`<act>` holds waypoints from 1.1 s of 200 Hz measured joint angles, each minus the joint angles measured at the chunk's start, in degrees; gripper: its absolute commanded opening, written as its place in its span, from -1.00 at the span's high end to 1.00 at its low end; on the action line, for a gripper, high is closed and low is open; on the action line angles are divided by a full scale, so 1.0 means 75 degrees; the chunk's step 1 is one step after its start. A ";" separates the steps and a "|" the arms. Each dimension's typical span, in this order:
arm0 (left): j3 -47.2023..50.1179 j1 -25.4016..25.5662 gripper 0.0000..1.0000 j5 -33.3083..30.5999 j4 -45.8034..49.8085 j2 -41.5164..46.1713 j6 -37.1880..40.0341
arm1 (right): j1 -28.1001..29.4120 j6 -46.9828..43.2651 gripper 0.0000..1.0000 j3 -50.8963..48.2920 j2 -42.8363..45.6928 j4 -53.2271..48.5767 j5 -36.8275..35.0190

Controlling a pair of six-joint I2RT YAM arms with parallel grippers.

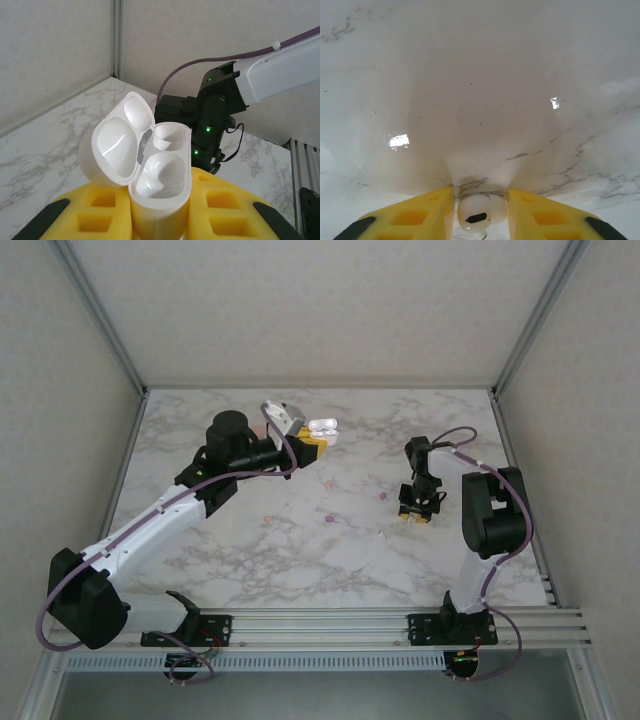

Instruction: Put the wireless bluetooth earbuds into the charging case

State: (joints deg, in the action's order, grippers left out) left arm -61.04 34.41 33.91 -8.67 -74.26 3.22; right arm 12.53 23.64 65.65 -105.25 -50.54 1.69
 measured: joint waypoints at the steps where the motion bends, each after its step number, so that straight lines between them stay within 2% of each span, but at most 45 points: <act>1: 0.0000 0.0000 0.62 0.0000 0.0000 0.0000 0.0000 | 0.0000 0.0000 0.39 0.0000 0.0000 0.0000 0.0000; 76: 0.0000 0.0000 0.61 -0.0003 0.0000 0.0000 0.0000 | 0.0000 -0.0073 0.49 -0.0181 0.0420 0.0207 0.0000; 119: 0.0000 0.0029 0.61 -0.0023 -0.0140 -0.0201 -0.0064 | 0.0003 -0.0213 0.48 -0.0087 0.2200 0.0565 0.0364; 169: 0.0000 0.0356 0.62 -0.0239 -0.0793 -0.0740 -0.0160 | 0.0341 0.0163 0.47 0.0866 0.4307 0.1708 0.1154; 220: 0.0000 0.0781 0.61 -0.0778 -0.1714 -0.1166 -0.0236 | 0.1157 0.0787 0.45 0.1693 0.5208 0.3124 0.1614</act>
State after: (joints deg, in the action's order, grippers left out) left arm -61.04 40.27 28.08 -21.52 -83.00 1.45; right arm 21.21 29.54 78.35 -66.19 -27.11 13.80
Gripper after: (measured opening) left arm 0.215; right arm 0.272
